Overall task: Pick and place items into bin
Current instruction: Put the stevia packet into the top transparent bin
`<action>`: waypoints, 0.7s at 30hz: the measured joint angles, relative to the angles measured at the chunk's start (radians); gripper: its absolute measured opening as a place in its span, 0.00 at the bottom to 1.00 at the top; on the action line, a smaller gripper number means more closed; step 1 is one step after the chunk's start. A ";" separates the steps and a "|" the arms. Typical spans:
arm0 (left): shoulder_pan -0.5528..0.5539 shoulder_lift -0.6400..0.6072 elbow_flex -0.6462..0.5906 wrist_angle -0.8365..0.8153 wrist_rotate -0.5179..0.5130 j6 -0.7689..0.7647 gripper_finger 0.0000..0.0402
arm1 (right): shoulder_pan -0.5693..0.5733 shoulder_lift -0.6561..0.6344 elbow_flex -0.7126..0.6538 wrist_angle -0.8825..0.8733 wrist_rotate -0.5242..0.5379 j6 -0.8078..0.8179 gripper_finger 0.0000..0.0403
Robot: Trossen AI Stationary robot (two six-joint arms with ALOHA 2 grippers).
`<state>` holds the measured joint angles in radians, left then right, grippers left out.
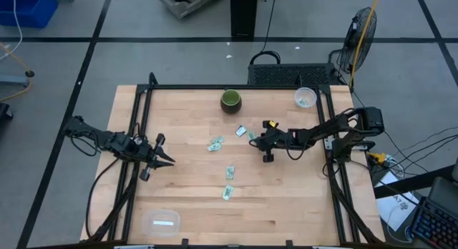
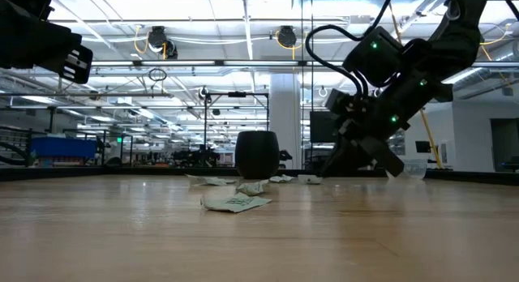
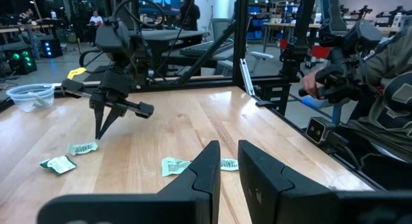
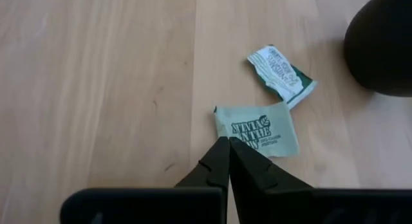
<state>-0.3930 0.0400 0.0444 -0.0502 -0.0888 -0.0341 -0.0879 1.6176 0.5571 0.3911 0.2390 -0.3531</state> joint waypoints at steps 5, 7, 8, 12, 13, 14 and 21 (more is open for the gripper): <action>0.000 0.000 0.000 0.000 0.000 0.000 0.16 | 0.000 -0.015 0.000 0.000 0.000 -0.001 0.00; 0.000 0.000 0.000 0.000 0.000 0.000 0.16 | 0.002 -0.030 0.000 -0.017 -0.001 -0.001 0.00; 0.000 0.000 0.000 0.000 0.000 0.000 0.16 | 0.005 -0.035 0.000 -0.023 -0.001 -0.001 0.00; 0.000 0.000 0.000 0.000 0.000 0.000 0.16 | 0.019 -0.043 0.000 -0.046 0.017 -0.001 0.05; 0.000 0.000 0.000 0.000 0.000 0.000 0.16 | 0.019 -0.043 0.000 -0.051 0.024 0.000 0.07; 0.000 0.000 0.000 0.000 0.000 0.000 0.16 | 0.019 -0.043 0.000 -0.052 0.024 0.004 0.10; 0.000 0.000 0.000 0.000 0.000 0.000 0.16 | -0.005 -0.025 0.000 -0.049 -0.041 0.026 0.33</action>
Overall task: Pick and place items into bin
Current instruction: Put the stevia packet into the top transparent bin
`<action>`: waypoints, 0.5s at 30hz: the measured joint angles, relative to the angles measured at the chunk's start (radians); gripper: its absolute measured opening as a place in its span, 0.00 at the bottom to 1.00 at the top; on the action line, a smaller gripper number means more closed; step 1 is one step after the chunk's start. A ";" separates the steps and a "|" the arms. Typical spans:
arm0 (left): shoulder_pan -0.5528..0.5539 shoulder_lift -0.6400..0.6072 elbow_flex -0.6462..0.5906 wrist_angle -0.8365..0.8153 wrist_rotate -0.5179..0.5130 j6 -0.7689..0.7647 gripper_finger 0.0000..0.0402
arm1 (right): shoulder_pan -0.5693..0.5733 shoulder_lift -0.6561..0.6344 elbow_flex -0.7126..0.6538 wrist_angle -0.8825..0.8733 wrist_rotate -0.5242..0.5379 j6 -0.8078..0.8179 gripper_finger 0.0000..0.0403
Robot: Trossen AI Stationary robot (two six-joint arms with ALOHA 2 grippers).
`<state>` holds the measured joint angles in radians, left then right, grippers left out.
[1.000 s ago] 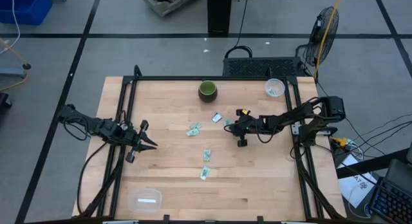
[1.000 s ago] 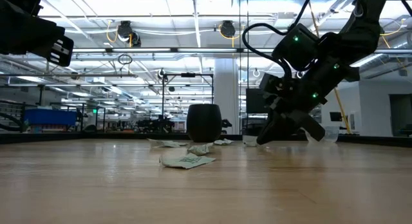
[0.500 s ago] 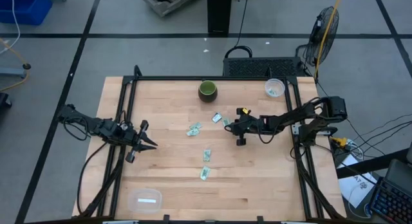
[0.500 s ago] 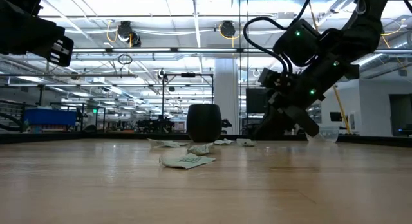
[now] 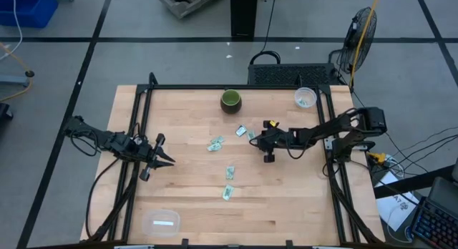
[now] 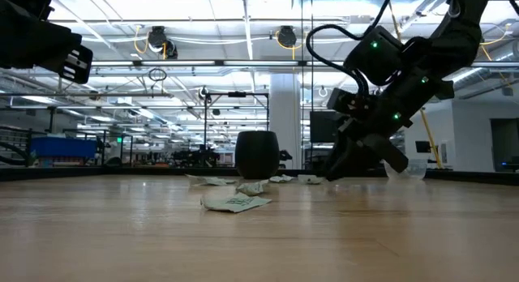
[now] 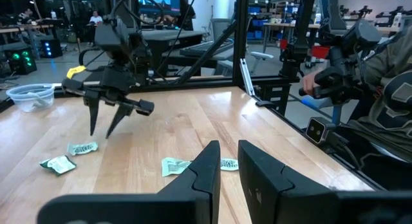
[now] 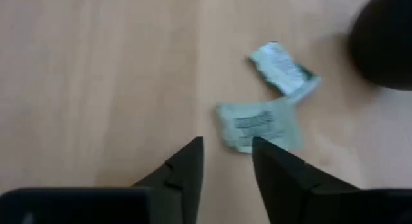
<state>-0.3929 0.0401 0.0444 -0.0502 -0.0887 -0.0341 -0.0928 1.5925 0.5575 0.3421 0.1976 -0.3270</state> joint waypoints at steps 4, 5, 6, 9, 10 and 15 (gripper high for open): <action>0.000 0.000 0.000 0.000 0.000 0.000 0.16 | -0.018 0.030 0.000 0.030 -0.042 -0.013 0.40; 0.000 0.000 0.000 0.000 0.000 0.000 0.16 | -0.024 0.039 0.000 0.043 -0.044 -0.017 0.40; 0.000 0.000 0.000 0.000 0.000 0.000 0.16 | -0.029 0.045 0.000 0.054 -0.045 -0.021 0.41; 0.000 0.000 0.000 0.000 0.000 0.000 0.16 | -0.043 0.065 0.001 0.073 -0.045 -0.022 0.41; 0.000 0.000 0.000 0.000 0.000 0.000 0.16 | -0.047 0.070 0.001 0.075 -0.045 -0.022 0.40; 0.000 0.000 0.000 0.000 0.000 0.000 0.16 | -0.060 0.077 0.002 0.071 -0.050 -0.019 0.33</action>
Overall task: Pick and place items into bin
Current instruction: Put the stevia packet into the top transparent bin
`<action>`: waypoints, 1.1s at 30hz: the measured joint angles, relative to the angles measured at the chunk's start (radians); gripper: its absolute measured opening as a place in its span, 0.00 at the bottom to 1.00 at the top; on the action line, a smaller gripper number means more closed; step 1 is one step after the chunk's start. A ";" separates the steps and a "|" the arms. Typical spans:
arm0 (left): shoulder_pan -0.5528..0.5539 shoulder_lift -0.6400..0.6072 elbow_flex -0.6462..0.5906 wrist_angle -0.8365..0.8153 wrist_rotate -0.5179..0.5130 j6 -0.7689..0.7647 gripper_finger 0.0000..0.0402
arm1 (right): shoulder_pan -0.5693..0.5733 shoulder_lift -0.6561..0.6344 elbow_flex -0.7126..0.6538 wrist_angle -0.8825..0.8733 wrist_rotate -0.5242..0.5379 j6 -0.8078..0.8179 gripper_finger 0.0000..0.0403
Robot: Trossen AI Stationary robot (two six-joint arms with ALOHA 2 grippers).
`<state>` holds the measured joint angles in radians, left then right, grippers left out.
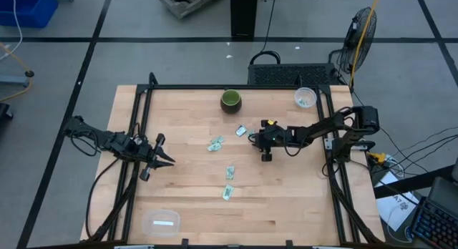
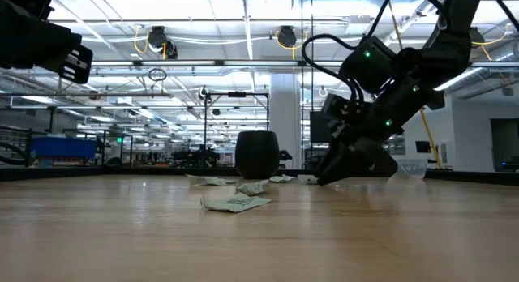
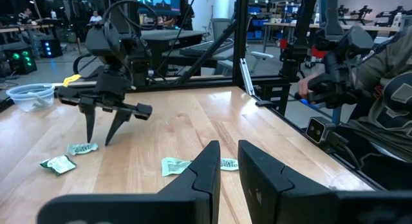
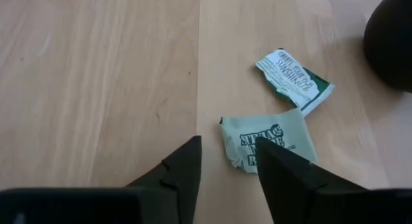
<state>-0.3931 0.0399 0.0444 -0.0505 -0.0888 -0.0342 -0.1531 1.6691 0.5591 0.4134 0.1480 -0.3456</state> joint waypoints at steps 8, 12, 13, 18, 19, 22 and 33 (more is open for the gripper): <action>0.000 0.000 0.000 0.000 0.000 0.000 0.16 | -0.003 0.002 0.000 -0.007 -0.001 0.005 0.14; 0.000 0.000 0.000 0.000 0.000 0.000 0.16 | -0.004 0.002 -0.001 -0.005 0.007 0.009 0.03; 0.000 0.000 0.000 0.000 0.000 0.000 0.16 | -0.004 0.002 -0.001 -0.002 0.009 0.009 0.02; 0.000 0.000 0.000 0.000 0.000 0.000 0.16 | -0.004 0.003 -0.002 0.021 0.012 0.018 0.01; 0.000 0.000 0.000 0.000 0.000 0.000 0.16 | -0.004 0.003 -0.002 0.024 0.013 0.015 0.01; 0.000 0.000 0.000 0.000 0.000 0.000 0.16 | 0.008 -0.012 -0.004 0.016 0.051 0.012 0.01; 0.000 0.000 0.000 0.000 0.000 0.000 0.16 | 0.024 -0.141 -0.003 -0.037 0.210 0.053 0.00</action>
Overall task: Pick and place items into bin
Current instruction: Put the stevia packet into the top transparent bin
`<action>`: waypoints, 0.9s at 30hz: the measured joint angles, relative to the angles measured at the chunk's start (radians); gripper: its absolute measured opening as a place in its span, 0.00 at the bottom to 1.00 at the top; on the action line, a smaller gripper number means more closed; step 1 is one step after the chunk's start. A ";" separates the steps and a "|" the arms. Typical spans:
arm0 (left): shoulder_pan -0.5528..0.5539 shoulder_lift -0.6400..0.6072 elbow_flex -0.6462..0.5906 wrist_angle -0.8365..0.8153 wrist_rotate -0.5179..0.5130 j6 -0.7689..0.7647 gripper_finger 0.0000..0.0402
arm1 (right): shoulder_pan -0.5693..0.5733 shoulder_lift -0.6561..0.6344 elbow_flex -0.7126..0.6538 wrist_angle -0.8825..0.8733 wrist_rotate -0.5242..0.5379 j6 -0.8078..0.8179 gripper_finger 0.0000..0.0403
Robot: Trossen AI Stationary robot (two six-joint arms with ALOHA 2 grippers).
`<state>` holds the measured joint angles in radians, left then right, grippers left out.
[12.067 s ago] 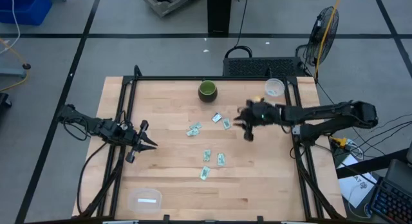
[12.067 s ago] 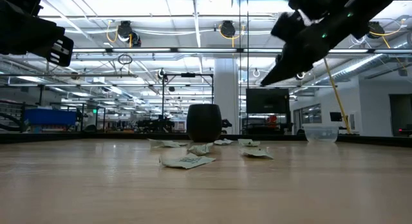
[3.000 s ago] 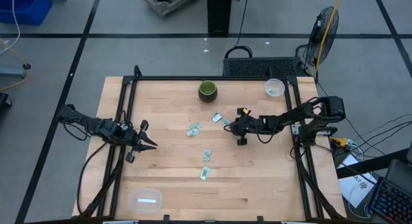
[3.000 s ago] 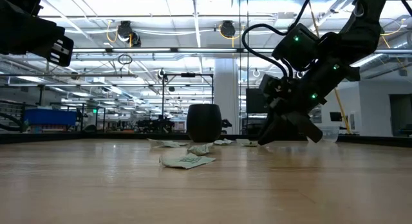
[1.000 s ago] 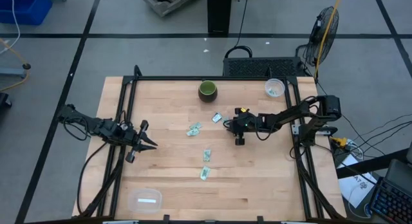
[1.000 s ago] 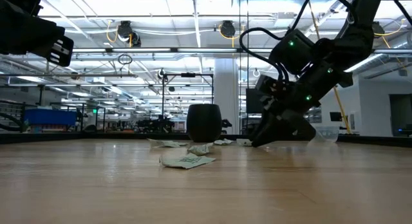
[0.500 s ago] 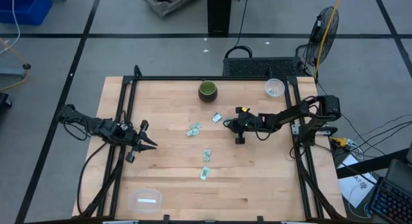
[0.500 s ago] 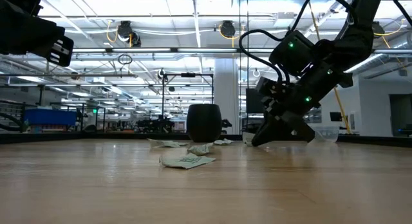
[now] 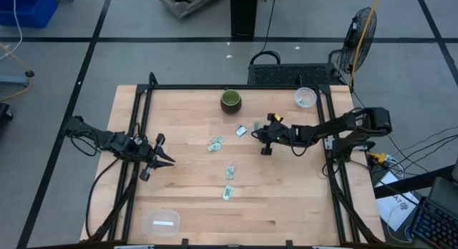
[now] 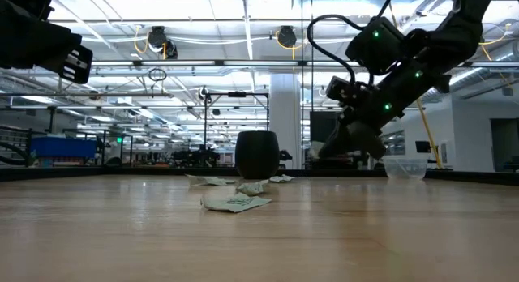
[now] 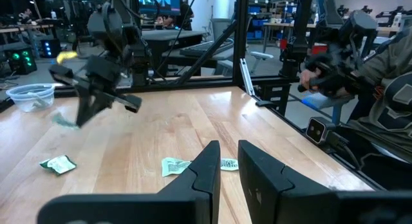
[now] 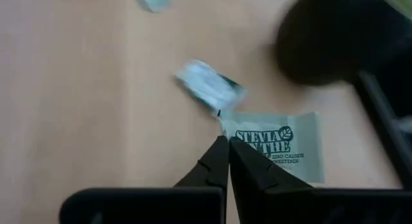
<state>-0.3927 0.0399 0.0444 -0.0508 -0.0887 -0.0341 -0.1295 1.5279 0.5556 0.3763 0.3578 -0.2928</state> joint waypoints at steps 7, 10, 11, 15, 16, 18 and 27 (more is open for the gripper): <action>0.000 0.000 0.000 0.000 0.000 0.000 0.16 | -0.047 -0.093 0.000 -0.099 0.312 0.080 0.00; 0.000 0.000 0.000 0.000 0.000 0.000 0.16 | -0.094 -0.140 0.000 -0.106 0.400 0.103 0.00; 0.000 0.000 0.000 0.001 0.000 0.000 0.16 | -0.114 -0.157 0.000 -0.106 0.411 0.111 0.00; 0.000 0.000 0.000 0.000 0.000 0.000 0.16 | -0.214 -0.228 0.000 -0.135 0.424 0.164 0.00; 0.000 0.000 0.000 0.000 0.000 0.000 0.16 | -0.242 -0.245 -0.001 -0.155 0.424 0.176 0.00; 0.000 0.000 0.000 0.000 0.000 0.000 0.16 | -0.303 -0.276 -0.001 -0.188 0.423 0.203 0.00; 0.000 0.000 0.000 0.001 0.000 0.000 0.16 | -0.582 -0.353 -0.063 -0.283 0.189 0.319 0.00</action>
<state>-0.3928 0.0399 0.0444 -0.0502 -0.0891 -0.0341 -0.7116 1.1749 0.4930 0.0933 0.5470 0.0265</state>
